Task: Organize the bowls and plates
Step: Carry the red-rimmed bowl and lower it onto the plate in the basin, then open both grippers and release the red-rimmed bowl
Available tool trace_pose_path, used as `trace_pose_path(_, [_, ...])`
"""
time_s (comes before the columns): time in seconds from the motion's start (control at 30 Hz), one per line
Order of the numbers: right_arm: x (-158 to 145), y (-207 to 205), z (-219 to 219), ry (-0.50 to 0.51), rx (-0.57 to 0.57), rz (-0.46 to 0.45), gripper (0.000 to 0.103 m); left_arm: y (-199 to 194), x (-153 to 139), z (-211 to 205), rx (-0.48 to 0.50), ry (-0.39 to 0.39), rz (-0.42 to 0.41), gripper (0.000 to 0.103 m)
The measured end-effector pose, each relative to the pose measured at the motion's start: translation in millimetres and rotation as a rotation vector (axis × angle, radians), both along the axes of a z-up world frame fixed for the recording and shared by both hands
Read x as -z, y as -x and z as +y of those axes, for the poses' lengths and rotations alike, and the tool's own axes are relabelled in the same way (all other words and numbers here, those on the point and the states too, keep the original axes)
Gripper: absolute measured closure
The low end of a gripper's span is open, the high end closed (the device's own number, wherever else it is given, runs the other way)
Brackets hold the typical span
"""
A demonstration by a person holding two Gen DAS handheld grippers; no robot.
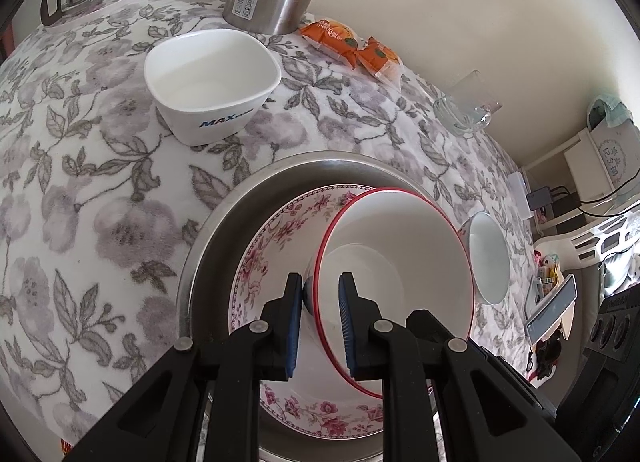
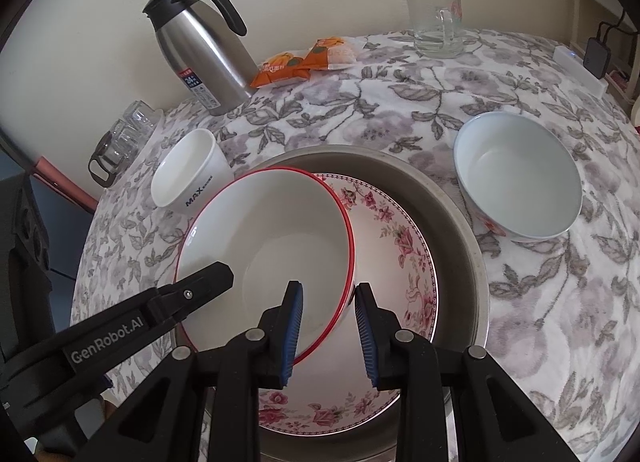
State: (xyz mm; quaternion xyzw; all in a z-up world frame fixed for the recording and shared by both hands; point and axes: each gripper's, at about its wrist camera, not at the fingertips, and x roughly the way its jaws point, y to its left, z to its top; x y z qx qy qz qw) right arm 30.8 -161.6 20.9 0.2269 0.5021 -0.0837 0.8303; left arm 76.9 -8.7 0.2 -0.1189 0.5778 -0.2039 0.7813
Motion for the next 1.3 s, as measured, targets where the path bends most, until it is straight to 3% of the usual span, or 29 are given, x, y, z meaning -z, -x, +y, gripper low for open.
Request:
trace_pose_path(0.53, [-1,2,-6,-0.032,0.02,-0.001,0.073,-1,-7,4,-0.018,-0.015,-0.019,0.084])
trace_pose_path(0.93, [-24,9,-13,-0.013,0.055,-0.041,0.069,1,-28,7,-0.025,-0.056,-0.079,0.083])
trace_pose_path(1.0, [-23,9,-15,-0.005,0.064,-0.032,0.066,2,-32,8,-0.033,-0.073,-0.098,0.071])
trace_pose_path(1.1, [-23,9,-16,0.015,0.071,-0.02,0.051,2,-35,11,-0.047,-0.088,-0.113,0.051])
trace_pose_path(1.3, [-25,11,-18,0.044,0.08,-0.02,0.03,0,-30,15,-0.076,-0.127,-0.093,0.037])
